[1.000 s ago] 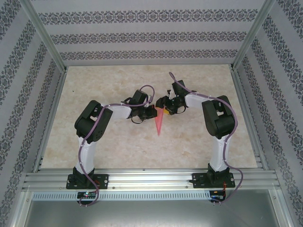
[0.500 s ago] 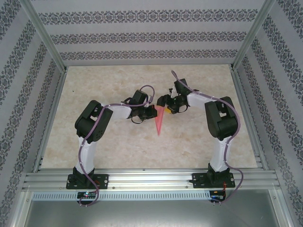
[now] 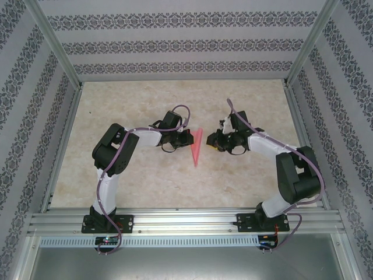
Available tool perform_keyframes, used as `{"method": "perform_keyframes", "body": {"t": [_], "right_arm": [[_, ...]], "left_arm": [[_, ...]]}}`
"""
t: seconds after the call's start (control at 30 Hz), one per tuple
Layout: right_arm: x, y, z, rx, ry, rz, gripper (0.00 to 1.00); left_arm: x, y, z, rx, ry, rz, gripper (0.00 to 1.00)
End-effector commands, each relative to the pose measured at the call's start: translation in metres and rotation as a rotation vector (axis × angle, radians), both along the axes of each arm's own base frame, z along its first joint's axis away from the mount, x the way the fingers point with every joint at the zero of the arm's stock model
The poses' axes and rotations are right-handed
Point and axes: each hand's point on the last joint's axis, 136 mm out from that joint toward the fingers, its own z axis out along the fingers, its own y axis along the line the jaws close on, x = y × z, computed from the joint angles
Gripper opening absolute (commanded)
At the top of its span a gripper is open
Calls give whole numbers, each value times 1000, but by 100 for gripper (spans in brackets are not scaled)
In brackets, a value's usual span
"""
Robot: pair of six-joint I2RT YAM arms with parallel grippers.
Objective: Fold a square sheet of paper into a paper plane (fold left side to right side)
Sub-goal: Fold the wing for the fifth time at the center of the table.
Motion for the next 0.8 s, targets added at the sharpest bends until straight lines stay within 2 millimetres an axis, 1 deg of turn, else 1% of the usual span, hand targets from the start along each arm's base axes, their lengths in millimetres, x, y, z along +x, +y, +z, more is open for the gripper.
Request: {"method": "perform_keyframes", "body": {"t": [0.0, 0.17, 0.33, 0.53, 0.77], "right_arm": [[-17, 19, 10, 66, -34, 56, 21], [-33, 37, -3, 86, -18, 83, 21], [-38, 55, -15, 105, -10, 113, 22], [-39, 64, -28, 107, 4, 126, 23], [-39, 68, -41, 96, 20, 132, 23]], "left_arm": [[-2, 11, -27, 58, 28, 10, 5], [-1, 12, -27, 61, 28, 13, 4], [-1, 11, -25, 61, 27, 12, 4], [0, 10, -24, 61, 24, 10, 4], [0, 10, -24, 59, 25, 9, 4]]}}
